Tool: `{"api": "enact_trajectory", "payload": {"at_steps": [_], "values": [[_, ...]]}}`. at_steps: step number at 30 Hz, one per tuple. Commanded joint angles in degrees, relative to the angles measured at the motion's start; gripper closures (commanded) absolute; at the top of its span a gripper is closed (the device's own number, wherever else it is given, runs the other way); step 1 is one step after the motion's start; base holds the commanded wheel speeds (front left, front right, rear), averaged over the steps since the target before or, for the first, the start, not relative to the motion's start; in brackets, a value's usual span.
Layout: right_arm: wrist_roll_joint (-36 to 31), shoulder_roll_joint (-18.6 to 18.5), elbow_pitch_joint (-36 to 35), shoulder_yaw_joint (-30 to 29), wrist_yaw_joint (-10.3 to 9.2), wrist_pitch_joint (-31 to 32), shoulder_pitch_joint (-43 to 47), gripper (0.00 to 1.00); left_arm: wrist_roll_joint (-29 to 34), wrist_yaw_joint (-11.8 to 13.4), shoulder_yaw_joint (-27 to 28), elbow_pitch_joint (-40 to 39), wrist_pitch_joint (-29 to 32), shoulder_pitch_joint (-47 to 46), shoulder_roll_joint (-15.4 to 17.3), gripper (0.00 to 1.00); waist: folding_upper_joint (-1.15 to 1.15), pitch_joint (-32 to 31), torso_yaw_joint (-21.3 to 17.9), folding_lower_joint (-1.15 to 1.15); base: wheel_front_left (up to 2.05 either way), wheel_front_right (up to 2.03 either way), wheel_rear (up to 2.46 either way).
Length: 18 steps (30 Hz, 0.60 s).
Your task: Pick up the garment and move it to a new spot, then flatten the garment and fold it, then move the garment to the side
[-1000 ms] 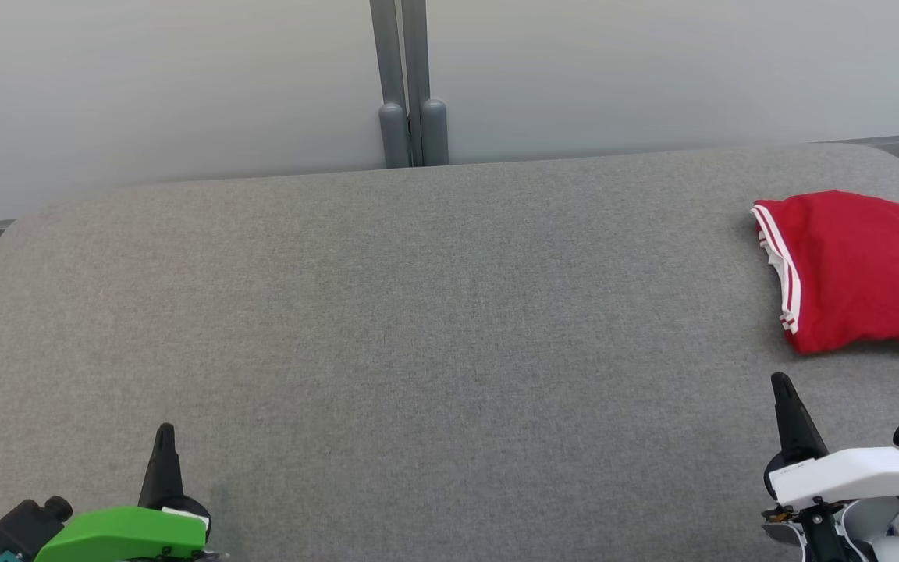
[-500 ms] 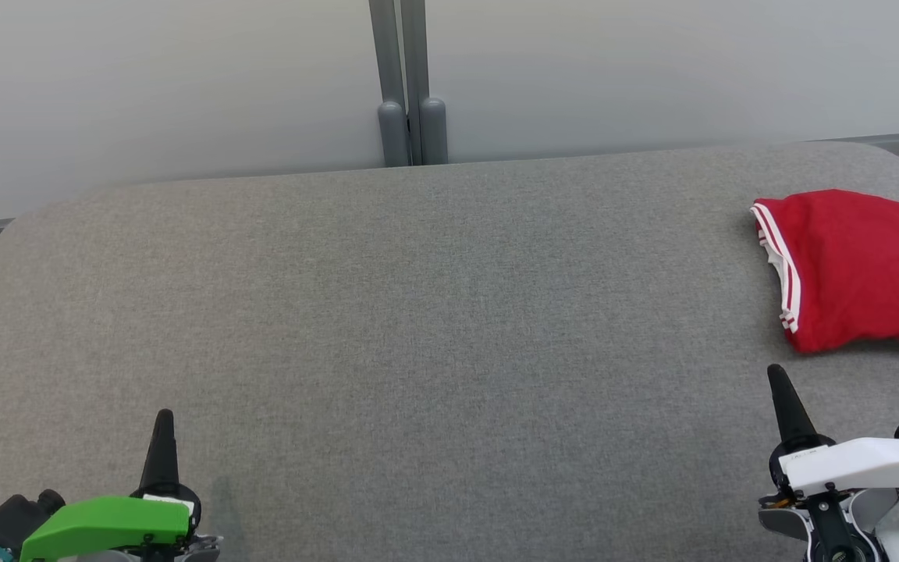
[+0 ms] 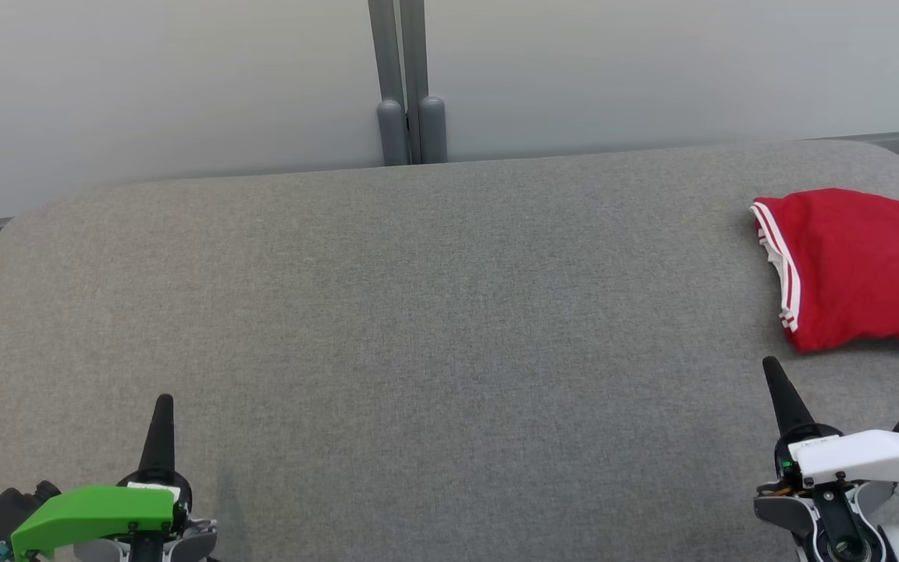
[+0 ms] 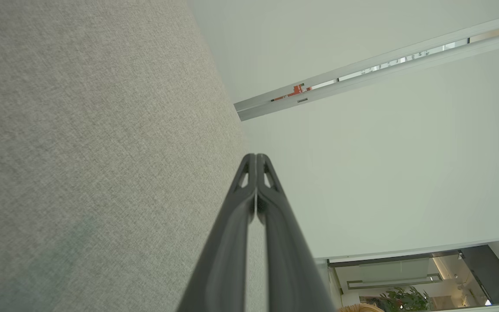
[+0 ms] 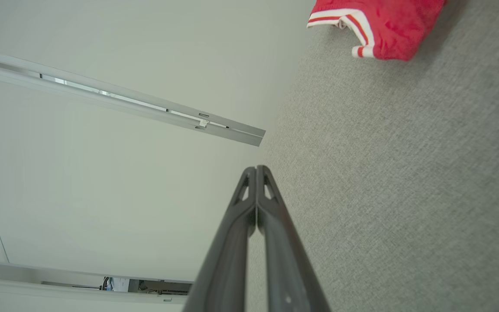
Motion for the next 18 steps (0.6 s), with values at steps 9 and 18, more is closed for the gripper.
{"api": "enact_trajectory", "payload": {"at_steps": [9,18], "values": [[5.97,0.02,0.13,-0.33,0.01,1.32,-1.73,1.0,-5.03,-0.83,0.54,-0.59,1.4,-2.01,0.49,1.0,0.0,0.09,-0.04,0.0,0.0,0.0,0.0],[10.58,0.12,0.4,-0.51,0.0,2.4,-2.25,1.0,-9.06,-1.17,0.82,-0.57,2.47,-2.58,0.52,1.0,0.0,0.17,-0.08,0.0,0.0,0.0,0.0]]}}
